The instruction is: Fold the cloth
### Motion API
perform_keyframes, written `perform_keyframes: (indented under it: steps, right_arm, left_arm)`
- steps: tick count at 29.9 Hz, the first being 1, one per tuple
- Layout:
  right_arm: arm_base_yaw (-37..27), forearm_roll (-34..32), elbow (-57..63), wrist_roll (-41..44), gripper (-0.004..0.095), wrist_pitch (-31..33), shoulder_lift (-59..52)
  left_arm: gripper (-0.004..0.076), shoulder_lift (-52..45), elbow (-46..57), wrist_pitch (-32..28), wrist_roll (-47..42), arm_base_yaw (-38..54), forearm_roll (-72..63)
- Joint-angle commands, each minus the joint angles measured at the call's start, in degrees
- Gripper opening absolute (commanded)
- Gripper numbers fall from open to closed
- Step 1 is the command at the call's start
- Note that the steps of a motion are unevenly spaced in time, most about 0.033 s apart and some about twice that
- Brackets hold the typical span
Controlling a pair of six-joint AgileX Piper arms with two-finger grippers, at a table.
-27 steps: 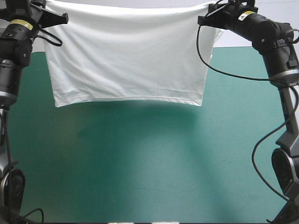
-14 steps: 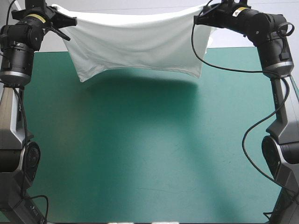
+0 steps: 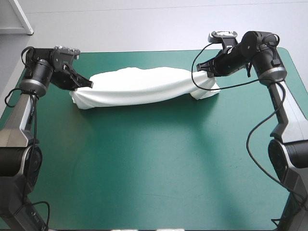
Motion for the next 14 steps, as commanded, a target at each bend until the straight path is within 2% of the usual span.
perform_keyframes:
  steps: [1,8,14]
  right_arm:
    - [1.1,-0.9,8.4,-0.6,-0.0017,-2.0,-9.1]
    - [2.6,-2.4,31.9,-0.6,-0.0017,-2.0,-19.8]
    - [6.5,-3.1,44.8,-2.0,-0.0017,-2.0,-23.4]
  left_arm:
    - [0.0019,-10.1,10.9,-2.8,0.1,0.1,-0.2]
    - [0.0019,-24.6,33.5,-2.5,0.1,0.1,0.8]
    - [0.0019,-30.3,40.6,1.4,0.1,0.1,0.8]
